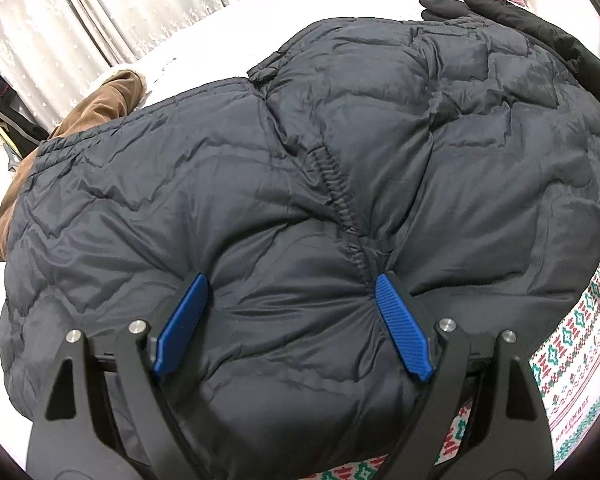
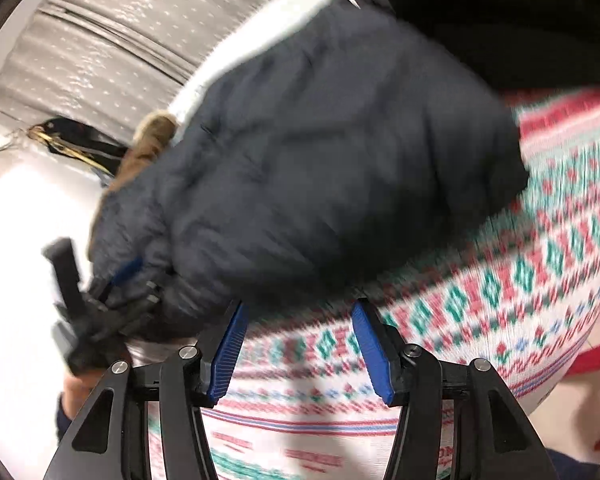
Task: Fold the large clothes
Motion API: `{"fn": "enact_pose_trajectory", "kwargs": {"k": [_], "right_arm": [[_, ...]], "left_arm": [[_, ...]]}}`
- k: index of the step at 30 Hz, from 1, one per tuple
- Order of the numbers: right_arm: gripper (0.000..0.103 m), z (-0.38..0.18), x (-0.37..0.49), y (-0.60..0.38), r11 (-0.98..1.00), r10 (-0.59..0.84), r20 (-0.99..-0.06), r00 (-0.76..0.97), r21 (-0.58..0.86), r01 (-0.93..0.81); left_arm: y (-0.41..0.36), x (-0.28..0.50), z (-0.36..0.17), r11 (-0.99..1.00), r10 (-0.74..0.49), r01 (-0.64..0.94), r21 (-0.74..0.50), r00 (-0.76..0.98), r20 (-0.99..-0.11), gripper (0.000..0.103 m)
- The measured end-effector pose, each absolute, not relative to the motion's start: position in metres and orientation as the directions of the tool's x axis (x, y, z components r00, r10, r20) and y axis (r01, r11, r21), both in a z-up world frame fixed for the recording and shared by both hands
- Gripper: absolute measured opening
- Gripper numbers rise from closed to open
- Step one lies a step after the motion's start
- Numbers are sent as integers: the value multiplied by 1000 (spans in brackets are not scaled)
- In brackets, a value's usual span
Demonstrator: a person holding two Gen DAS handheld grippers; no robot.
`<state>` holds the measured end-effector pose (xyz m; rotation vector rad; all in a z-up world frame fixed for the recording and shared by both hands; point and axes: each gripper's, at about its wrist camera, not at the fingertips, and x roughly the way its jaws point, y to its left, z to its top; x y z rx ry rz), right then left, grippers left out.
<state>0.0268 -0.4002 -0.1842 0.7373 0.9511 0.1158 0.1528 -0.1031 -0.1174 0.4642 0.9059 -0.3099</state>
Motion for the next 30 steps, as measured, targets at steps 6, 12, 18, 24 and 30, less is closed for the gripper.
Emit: {"fn": "enact_pose_trajectory", "kwargs": {"k": [6,12,18,24,30], "right_arm": [[60,-185,19,-433,654,295,-626,722,683,325],[67,-184,27,-408,677,178,-579,796,659,328],[64,-179,32,-398,657,183,-531,828,692,299],[34,-149,41,-387,687,130,-465,876,679,259],[22,-115,45,-365,797,53,-442,895,559,229]], "left_arm": [[-103,153,-118,867,-60,433,245,579,-813,87],[-103,154,-118,875,-53,421,239,574,-817,87],[-103,151,-118,878,-50,413,240,579,-814,87],[-104,150,-118,881,-52,411,235,578,-815,86],[-103,151,-112,876,-66,427,226,568,-820,86]]}}
